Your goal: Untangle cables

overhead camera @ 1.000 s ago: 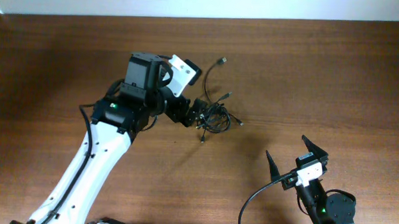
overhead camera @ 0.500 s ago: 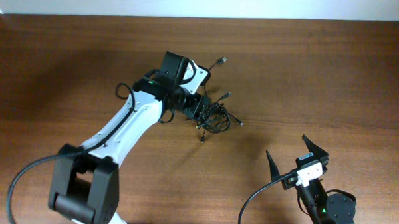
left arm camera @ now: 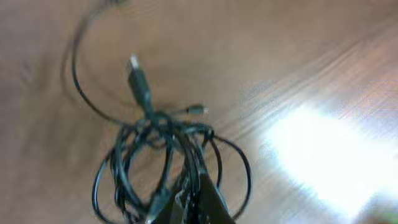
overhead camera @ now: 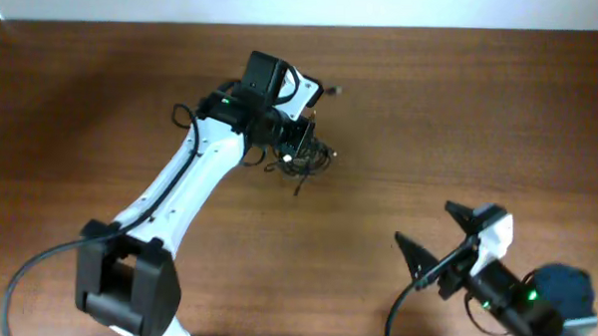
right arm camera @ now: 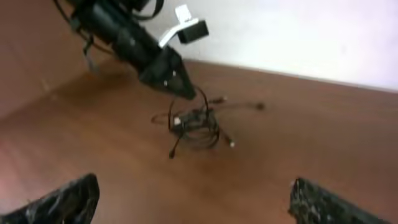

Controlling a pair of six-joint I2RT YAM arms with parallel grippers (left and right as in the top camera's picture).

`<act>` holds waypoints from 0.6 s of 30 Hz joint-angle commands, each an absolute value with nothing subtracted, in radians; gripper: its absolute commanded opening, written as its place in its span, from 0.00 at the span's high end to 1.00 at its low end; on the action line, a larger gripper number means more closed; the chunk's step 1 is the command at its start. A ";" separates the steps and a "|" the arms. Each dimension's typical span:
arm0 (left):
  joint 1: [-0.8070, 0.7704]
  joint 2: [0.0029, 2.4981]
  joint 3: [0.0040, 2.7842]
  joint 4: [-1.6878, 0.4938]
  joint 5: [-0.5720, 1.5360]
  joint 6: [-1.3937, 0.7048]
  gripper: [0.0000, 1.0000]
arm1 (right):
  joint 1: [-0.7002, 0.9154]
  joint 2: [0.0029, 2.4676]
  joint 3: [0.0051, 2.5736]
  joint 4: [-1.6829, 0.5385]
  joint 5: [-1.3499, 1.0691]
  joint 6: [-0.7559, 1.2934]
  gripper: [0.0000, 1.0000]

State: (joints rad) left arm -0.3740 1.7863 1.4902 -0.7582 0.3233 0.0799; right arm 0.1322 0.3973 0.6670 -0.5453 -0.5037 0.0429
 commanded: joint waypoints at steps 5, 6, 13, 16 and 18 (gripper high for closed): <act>-0.274 1.736 1.744 -0.854 0.559 -0.106 1.00 | 0.138 1.049 1.126 -0.653 -0.638 0.033 0.01; -0.237 1.736 1.746 -0.850 0.591 -0.146 1.00 | 0.138 1.156 1.126 -0.541 -0.727 0.046 0.01; -0.216 1.737 1.745 -0.828 0.601 -0.112 1.00 | 0.219 1.617 1.126 -0.120 -0.726 0.834 0.31; -0.260 1.739 1.741 -0.827 0.522 -0.111 1.00 | 0.269 1.645 1.126 -0.048 -0.688 0.988 0.32; -0.270 1.739 1.741 -0.823 0.518 -0.112 1.00 | 0.287 1.645 1.126 -0.044 -0.665 1.012 0.36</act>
State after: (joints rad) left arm -0.2546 1.7576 1.7245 -0.8295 0.5373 -0.1246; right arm 0.2646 1.6352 1.1149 -0.0536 -0.6975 0.9482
